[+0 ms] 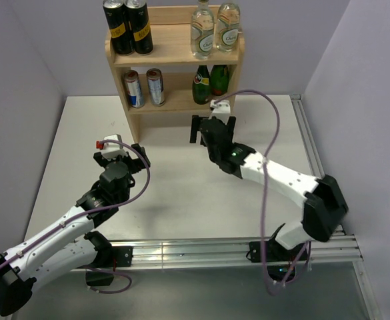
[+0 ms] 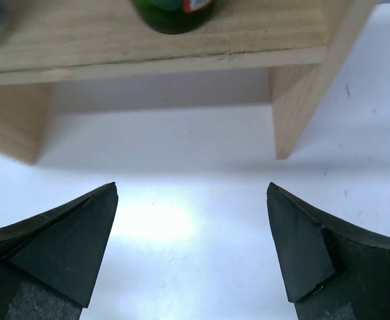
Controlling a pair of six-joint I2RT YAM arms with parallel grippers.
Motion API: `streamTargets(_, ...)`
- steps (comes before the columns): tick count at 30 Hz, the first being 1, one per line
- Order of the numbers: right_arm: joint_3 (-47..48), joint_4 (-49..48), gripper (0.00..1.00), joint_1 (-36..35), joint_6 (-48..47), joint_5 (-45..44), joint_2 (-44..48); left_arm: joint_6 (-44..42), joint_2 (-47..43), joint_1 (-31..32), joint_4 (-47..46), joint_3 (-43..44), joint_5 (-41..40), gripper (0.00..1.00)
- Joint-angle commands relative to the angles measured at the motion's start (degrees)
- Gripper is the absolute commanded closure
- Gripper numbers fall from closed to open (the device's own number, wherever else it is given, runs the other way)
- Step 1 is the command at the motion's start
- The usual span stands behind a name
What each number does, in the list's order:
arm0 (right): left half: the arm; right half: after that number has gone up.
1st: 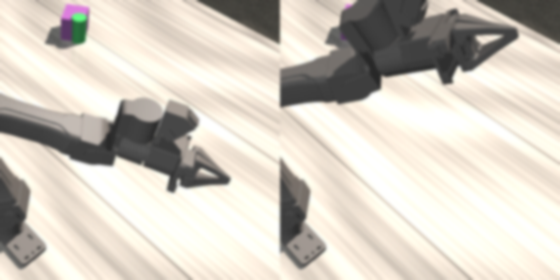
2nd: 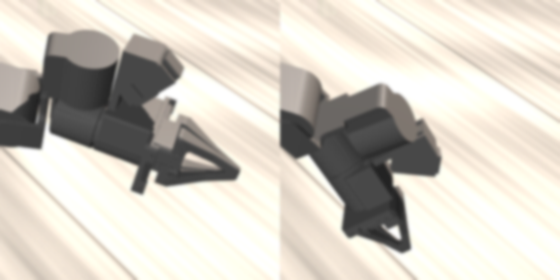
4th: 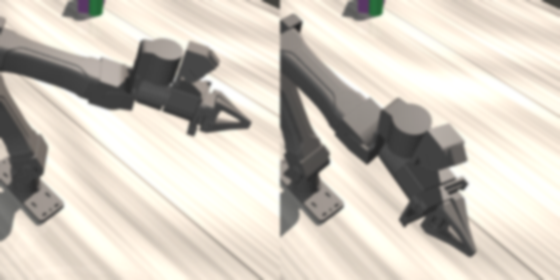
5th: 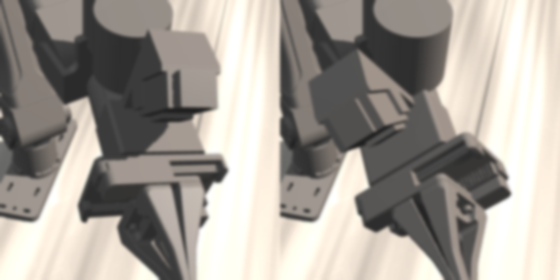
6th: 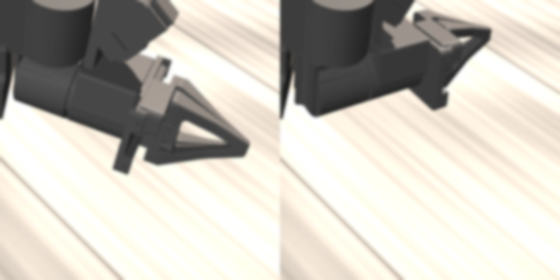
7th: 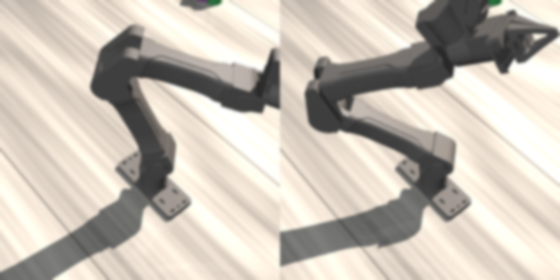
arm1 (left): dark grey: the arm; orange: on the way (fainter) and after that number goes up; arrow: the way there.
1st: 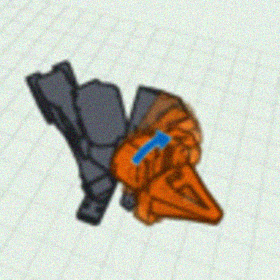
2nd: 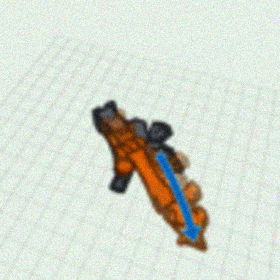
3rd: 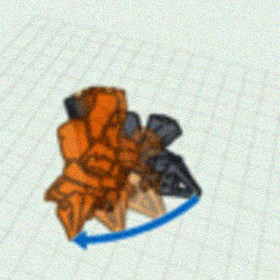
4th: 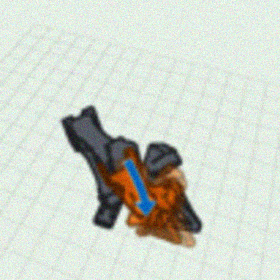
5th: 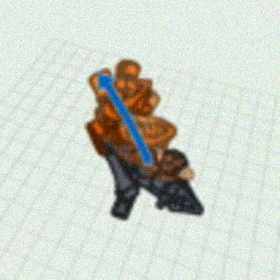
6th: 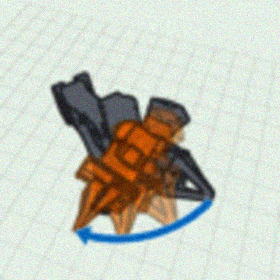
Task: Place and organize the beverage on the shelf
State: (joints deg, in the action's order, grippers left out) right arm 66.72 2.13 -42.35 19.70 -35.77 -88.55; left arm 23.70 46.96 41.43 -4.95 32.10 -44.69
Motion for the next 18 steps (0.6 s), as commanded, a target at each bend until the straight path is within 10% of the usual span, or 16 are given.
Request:
streamTargets(1, -3.6, 1.11, 0.0, -3.79, 5.5, -4.31, 12.41, 0.91, -0.38, -0.03, -1.03, 0.51, 0.13, 0.01)
streamTargets(12, -12.92, 23.16, 0.0, -19.87, 16.14, -15.81, 36.57, 3.45, -2.04, 1.37, 4.16, 2.7, -0.14, 0.01)
streamTargets(18, -15.3, 19.95, 0.0, -22.87, 9.59, -11.88, 49.68, 5.82, -3.28, 2.6, 9.86, 7.0, -0.31, 0.01)
